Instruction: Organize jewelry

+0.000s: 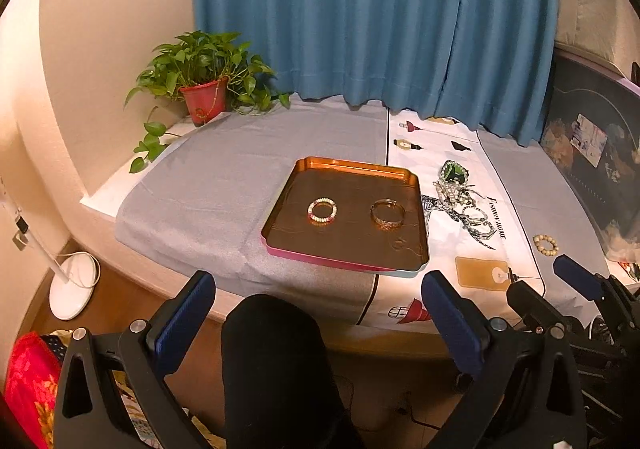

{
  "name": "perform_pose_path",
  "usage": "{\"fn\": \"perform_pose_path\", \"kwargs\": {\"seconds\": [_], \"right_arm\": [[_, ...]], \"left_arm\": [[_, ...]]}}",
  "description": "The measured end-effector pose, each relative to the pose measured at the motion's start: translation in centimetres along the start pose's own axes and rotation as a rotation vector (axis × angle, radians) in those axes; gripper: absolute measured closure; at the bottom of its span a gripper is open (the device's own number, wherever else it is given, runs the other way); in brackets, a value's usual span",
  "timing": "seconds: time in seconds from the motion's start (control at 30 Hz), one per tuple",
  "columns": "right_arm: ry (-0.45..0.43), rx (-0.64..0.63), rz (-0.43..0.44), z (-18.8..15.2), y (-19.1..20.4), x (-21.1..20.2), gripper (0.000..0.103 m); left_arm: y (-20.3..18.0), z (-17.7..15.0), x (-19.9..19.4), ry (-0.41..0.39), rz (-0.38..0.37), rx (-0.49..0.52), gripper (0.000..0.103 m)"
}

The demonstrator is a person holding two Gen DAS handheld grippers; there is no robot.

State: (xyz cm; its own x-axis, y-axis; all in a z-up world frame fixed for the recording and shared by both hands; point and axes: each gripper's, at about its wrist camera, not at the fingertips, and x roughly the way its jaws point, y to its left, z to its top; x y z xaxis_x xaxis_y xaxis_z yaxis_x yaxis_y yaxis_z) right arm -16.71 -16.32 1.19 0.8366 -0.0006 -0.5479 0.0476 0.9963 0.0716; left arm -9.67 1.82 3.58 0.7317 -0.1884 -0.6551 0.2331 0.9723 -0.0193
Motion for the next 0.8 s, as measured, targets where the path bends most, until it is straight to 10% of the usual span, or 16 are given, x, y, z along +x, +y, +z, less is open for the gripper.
{"fn": "perform_pose_path", "kwargs": {"seconds": [0.8], "right_arm": [[0.016,0.216,-0.099,-1.1,-8.1,2.7,0.026]], "left_arm": [[-3.0,1.3,3.2,0.066,-0.026,0.051,0.001]]}}
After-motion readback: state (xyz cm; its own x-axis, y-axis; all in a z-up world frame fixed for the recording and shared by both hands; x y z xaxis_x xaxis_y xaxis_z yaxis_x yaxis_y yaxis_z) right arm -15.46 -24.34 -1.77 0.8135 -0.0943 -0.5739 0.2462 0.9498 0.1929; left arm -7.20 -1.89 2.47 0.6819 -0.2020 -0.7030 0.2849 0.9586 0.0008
